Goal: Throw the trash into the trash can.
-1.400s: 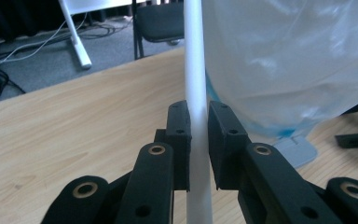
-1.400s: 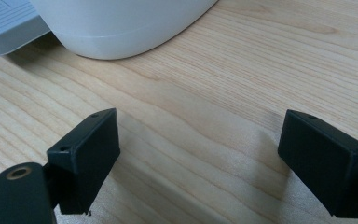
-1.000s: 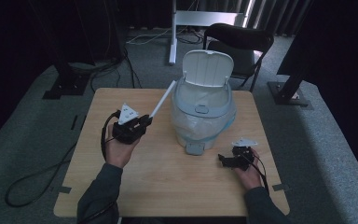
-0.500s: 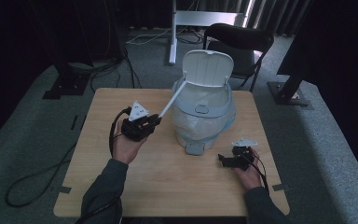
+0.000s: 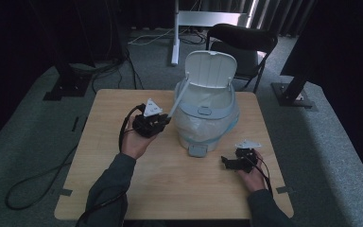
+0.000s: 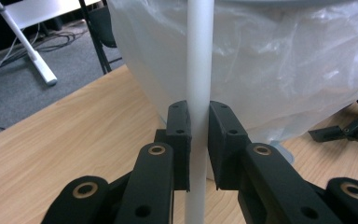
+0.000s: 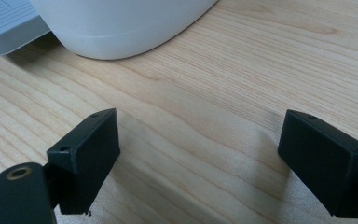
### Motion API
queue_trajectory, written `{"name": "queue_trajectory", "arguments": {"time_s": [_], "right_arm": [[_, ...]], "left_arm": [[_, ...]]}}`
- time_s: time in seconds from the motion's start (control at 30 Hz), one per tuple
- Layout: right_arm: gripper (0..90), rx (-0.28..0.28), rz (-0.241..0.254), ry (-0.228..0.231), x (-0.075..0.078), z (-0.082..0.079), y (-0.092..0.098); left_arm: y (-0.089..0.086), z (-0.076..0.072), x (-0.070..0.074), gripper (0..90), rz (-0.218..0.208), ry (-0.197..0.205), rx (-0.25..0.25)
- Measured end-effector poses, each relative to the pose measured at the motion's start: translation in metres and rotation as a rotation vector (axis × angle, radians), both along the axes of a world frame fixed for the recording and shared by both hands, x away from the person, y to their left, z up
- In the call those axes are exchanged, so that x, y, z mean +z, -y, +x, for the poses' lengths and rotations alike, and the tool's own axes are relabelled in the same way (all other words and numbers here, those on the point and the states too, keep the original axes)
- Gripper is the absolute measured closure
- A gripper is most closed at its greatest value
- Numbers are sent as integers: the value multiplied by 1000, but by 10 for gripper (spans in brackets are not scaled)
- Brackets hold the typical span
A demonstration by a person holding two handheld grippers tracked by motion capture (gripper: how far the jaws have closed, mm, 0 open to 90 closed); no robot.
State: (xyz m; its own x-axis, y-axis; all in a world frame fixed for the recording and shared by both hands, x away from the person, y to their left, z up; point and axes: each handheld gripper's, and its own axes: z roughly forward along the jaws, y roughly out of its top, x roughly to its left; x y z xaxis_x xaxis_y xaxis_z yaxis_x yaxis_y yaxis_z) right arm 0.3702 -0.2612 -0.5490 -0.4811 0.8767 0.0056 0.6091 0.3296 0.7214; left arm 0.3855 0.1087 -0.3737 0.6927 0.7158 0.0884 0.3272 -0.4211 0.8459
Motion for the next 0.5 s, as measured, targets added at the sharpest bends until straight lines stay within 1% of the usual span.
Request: {"name": "queue_trajectory", "arguments": {"time_s": [0.1, 0.27, 0.33, 0.43, 0.5], "right_arm": [[115, 1, -1, -1, 0, 0, 0], [115, 1, 0, -1, 0, 0, 0], [115, 1, 0, -1, 0, 0, 0], [115, 0, 0, -1, 0, 0, 0], [115, 1, 0, -1, 0, 0, 0]], "left_arm": [[-2, -1, 5, 792, -1, 17, 2], [-5, 0, 11, 792, -10, 34, 11], [-5, 1, 15, 792, -6, 43, 12], [-4, 1, 19, 792, -13, 53, 10], [-3, 2, 23, 792, -5, 61, 7]]}}
